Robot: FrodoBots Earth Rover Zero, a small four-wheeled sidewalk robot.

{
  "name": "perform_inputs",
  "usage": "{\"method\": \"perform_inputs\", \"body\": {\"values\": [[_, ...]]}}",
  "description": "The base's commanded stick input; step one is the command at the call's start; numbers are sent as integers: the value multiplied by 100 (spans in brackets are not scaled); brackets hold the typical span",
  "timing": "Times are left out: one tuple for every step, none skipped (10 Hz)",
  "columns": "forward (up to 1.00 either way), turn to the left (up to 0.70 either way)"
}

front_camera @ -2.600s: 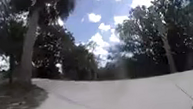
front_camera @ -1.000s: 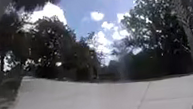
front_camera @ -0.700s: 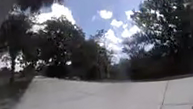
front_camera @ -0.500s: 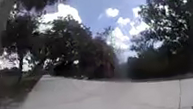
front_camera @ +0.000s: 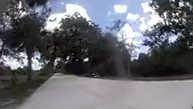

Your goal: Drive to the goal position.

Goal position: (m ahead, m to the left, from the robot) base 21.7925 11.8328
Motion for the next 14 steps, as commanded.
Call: {"method": "perform_inputs", "body": {"values": [[85,0],[85,0],[85,0],[85,0],[85,0],[85,0],[85,0],[85,0],[85,19],[85,34],[85,34],[85,34],[85,34],[85,34]]}}
